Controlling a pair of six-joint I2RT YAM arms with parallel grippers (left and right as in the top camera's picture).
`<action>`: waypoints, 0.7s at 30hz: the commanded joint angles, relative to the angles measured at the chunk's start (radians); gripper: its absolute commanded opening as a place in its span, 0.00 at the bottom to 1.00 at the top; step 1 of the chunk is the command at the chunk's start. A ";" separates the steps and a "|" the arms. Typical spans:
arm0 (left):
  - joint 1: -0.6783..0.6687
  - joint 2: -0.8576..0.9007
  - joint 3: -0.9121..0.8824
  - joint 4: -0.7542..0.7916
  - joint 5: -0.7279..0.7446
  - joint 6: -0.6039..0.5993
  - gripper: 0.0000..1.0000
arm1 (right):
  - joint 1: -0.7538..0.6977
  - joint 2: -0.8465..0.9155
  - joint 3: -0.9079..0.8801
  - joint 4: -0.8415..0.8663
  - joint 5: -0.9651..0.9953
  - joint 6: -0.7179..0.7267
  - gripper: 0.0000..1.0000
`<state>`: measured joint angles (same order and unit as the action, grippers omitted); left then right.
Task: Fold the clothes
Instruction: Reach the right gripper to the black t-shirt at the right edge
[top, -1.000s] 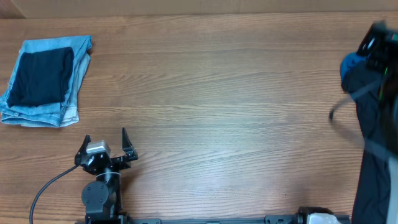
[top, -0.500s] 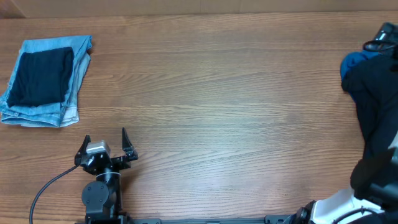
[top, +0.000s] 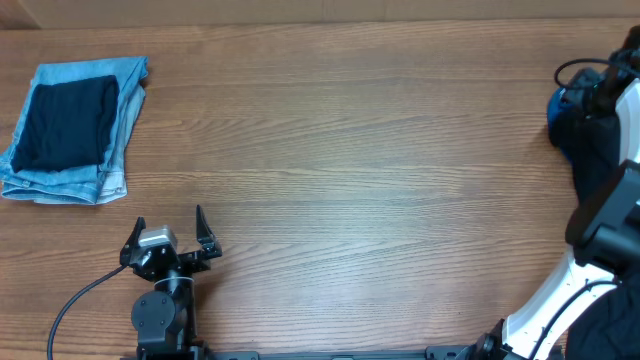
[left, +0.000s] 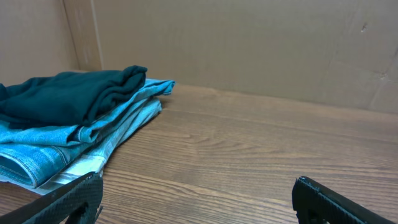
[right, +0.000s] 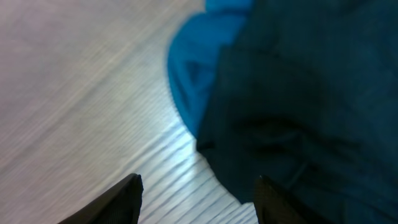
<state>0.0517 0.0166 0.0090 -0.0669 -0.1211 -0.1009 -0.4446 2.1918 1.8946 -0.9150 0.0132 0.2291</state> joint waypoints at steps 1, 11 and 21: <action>-0.008 -0.011 -0.004 0.003 -0.016 0.011 1.00 | -0.003 0.031 0.022 0.009 0.095 0.064 0.62; -0.008 -0.011 -0.004 0.003 -0.016 0.011 1.00 | -0.004 0.077 -0.028 0.063 0.125 0.094 0.71; -0.008 -0.011 -0.004 0.003 -0.016 0.012 1.00 | -0.004 0.112 -0.029 0.062 0.121 0.094 0.66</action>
<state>0.0517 0.0166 0.0090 -0.0673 -0.1211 -0.1009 -0.4450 2.2883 1.8713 -0.8570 0.1207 0.3145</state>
